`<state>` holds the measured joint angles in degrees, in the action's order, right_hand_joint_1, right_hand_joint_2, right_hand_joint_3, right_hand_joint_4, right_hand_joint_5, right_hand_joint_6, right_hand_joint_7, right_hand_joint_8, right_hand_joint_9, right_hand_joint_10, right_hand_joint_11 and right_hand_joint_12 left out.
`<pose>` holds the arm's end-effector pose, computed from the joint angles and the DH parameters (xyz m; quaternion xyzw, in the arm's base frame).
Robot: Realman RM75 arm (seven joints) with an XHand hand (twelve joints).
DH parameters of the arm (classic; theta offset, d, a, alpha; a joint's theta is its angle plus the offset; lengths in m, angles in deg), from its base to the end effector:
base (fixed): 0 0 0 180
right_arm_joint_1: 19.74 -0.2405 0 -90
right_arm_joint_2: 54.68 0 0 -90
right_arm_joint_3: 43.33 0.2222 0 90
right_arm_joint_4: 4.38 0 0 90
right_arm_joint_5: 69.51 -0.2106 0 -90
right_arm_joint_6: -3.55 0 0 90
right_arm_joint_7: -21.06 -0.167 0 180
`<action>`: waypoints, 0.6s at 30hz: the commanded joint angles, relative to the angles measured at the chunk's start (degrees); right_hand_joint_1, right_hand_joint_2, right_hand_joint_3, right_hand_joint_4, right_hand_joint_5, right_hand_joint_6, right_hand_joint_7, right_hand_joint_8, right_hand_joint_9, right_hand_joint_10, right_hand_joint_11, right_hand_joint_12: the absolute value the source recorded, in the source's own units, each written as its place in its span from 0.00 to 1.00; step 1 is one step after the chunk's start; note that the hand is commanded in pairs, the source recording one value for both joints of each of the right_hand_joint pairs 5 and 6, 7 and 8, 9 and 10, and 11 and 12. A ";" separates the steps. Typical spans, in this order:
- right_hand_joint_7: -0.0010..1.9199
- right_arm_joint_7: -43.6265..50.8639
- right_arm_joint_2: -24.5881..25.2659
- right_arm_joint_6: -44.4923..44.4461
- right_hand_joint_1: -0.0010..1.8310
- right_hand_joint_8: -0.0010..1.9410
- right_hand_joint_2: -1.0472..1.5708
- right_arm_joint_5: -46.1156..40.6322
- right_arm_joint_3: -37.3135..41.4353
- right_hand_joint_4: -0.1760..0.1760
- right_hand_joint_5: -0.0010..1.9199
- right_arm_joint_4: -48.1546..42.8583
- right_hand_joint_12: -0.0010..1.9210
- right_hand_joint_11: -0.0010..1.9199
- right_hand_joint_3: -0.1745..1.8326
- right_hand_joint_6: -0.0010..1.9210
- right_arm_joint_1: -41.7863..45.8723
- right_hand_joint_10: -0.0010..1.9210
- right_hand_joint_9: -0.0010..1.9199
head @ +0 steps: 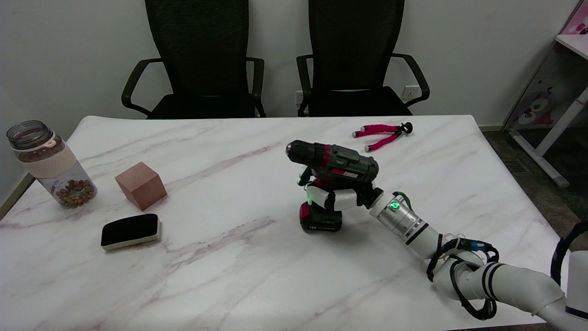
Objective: Pick up the power screwdriver.
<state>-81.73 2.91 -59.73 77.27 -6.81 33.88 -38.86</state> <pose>-0.3067 -0.3490 0.2930 0.6469 -0.5305 0.4239 0.3470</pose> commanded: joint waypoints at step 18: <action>0.37 0.04 -0.02 0.84 0.56 0.37 0.26 3.68 -0.82 1.00 0.37 1.72 0.89 0.89 0.48 0.37 -1.06 0.94 0.94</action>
<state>-81.68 2.89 -59.37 78.39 -7.26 34.25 -39.23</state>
